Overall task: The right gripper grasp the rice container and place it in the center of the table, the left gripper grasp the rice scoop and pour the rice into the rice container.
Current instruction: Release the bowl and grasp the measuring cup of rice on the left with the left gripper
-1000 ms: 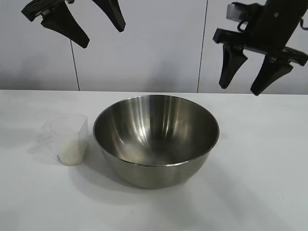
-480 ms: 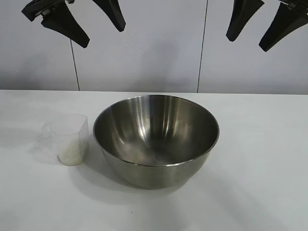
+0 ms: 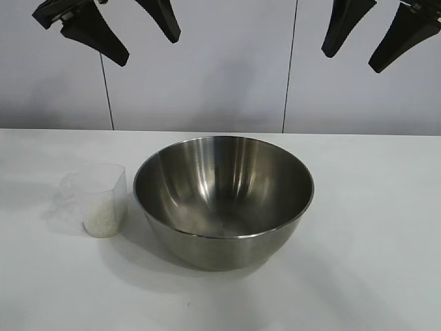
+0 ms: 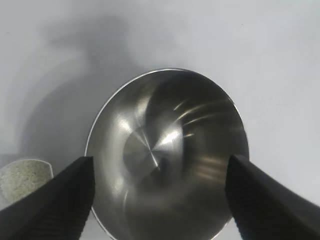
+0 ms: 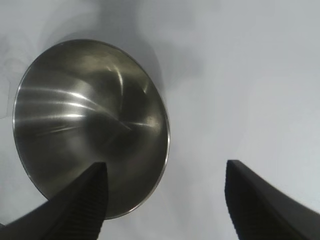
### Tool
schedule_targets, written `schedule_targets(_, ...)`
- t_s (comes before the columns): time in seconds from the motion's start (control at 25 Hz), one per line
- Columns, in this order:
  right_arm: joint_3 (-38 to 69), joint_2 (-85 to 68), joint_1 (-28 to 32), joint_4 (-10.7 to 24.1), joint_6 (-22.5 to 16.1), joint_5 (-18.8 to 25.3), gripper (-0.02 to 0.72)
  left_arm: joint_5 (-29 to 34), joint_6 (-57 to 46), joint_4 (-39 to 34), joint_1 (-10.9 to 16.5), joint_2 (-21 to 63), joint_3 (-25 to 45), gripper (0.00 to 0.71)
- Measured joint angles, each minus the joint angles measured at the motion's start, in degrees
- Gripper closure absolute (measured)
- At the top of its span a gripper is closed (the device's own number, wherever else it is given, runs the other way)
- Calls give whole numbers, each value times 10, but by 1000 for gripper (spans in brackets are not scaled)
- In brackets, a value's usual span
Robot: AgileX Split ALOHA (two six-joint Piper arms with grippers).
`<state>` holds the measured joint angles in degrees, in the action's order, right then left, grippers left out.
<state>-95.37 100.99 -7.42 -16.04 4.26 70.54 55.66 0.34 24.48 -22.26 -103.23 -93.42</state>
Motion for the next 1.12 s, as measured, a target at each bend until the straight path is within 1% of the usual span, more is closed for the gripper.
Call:
schedule_targets(0.4,0,0,0,0,0,0,240,-18,26,-3,0,0,0,179)
schedule_targets(0.56,0,0,0,0,0,0,240,-43,27,-55,0,8,3,179)
schedule_targets(0.64,0,0,0,1,0,0,240,-71,26,-92,0,32,28,179)
schedule_targets(0.68,0,0,0,1,0,0,240,-94,25,-107,0,50,53,179)
schedule_targets(0.76,0,0,0,2,0,0,240,-153,15,-133,0,92,118,179)
schedule_targets(0.84,0,0,0,2,0,1,240,-242,6,-140,0,145,216,179)
schedule_targets(0.92,0,0,0,2,0,1,240,-342,3,-140,0,197,317,179)
schedule_targets(1.0,0,0,0,2,0,2,240,-462,2,-136,-2,249,429,179)
schedule_targets(1.12,0,0,0,2,0,2,240,-634,2,-132,-8,319,578,179)
